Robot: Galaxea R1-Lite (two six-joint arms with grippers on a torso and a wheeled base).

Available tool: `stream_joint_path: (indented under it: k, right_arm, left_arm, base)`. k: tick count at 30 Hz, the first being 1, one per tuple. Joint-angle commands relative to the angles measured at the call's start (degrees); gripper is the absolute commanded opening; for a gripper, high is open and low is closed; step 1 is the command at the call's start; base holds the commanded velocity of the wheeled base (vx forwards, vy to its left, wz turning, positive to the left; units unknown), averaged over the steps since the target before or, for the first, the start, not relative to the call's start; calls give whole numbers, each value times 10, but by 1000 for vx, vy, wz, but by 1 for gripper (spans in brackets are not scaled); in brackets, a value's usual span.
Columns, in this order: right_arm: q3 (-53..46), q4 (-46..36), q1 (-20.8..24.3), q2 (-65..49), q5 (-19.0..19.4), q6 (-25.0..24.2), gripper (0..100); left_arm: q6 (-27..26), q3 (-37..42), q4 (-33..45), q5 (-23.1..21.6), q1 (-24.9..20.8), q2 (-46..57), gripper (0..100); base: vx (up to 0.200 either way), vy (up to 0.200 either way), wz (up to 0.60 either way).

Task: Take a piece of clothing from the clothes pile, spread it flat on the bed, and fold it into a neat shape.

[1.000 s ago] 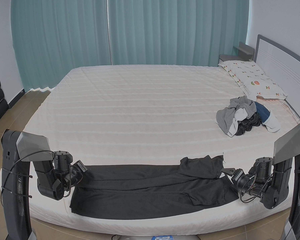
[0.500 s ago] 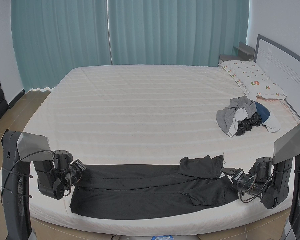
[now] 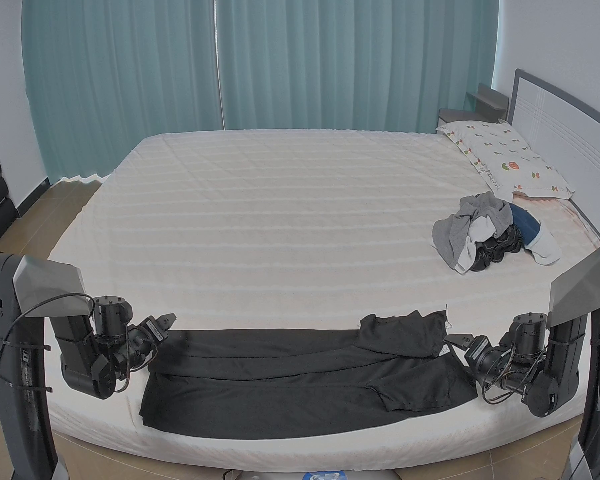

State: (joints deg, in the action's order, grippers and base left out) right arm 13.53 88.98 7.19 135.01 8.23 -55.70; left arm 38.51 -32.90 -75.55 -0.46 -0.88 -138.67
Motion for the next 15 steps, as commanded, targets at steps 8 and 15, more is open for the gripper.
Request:
stream_joint_path:
  k: [8,15]
  right_arm:
    - [-3,4,5,-1,0,1,100]
    - [-3,4,5,1,-1,1,100]
  left_arm:
    - [-207,119,0,-80,11,36,100]
    - [-227,115,0,-58,6,15,100]
  base:
    - [0,0,0]
    - [0,0,0]
